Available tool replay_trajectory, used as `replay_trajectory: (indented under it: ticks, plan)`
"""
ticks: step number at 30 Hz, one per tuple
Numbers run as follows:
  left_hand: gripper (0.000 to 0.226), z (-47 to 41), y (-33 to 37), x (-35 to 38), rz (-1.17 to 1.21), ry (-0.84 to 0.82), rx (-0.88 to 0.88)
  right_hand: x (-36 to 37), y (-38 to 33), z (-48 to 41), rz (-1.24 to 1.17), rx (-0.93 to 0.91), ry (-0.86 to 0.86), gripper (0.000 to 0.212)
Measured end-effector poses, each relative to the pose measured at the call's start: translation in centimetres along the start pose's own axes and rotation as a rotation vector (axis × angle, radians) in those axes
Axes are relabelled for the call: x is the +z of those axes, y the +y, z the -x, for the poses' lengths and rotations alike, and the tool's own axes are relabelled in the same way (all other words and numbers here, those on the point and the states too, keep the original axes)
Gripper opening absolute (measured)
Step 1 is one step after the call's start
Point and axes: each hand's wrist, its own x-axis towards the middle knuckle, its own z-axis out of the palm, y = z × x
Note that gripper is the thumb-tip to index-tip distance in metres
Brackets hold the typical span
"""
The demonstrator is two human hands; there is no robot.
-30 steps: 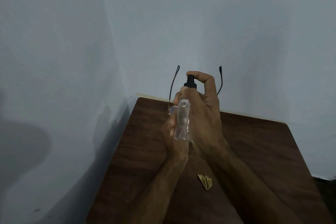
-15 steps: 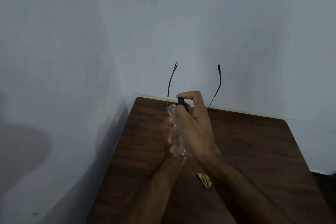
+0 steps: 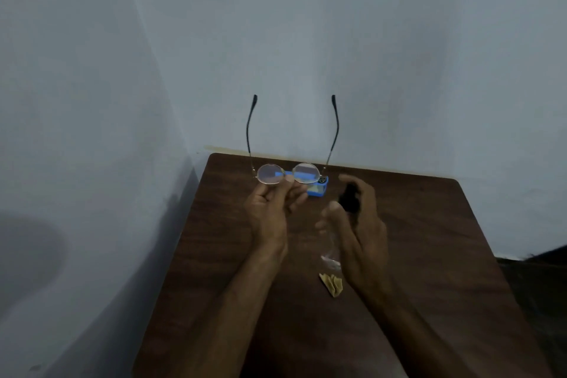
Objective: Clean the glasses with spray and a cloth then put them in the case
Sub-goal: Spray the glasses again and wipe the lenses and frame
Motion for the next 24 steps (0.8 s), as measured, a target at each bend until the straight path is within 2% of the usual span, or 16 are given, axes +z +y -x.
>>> replay_trajectory:
  ticks: [3,6,9,12,14,20,24]
  plan:
    - [0.006,-0.1,-0.3,-0.8,-0.056,-0.045,-0.012,-2.5,6.6,2.1,0.152,0.115,0.093,0.019]
    - [0.006,0.1,-0.7,-1.1,-0.058,-0.064,-0.051,-5.0,14.2,4.2,0.272,0.265,0.178,0.031]
    - [0.012,0.3,-1.4,-1.3,-0.09,-0.094,-0.079,-6.1,19.3,5.9,0.296,0.42,0.179,0.025]
    - [0.023,0.6,-2.0,-1.6,-0.113,-0.104,-0.088,-6.4,21.3,6.5,0.294,0.474,0.217,0.023]
    - [0.019,0.7,-2.4,-1.7,-0.138,-0.114,-0.082,-6.3,21.8,6.5,0.283,0.502,0.23,0.023]
    - [0.018,0.6,-3.0,-1.9,-0.15,-0.15,-0.093,-6.2,23.8,8.0,0.273,0.481,0.238,0.055]
    - [0.012,0.5,-3.3,-1.9,-0.144,-0.161,-0.108,-5.9,23.3,9.2,0.195,0.583,0.288,0.087]
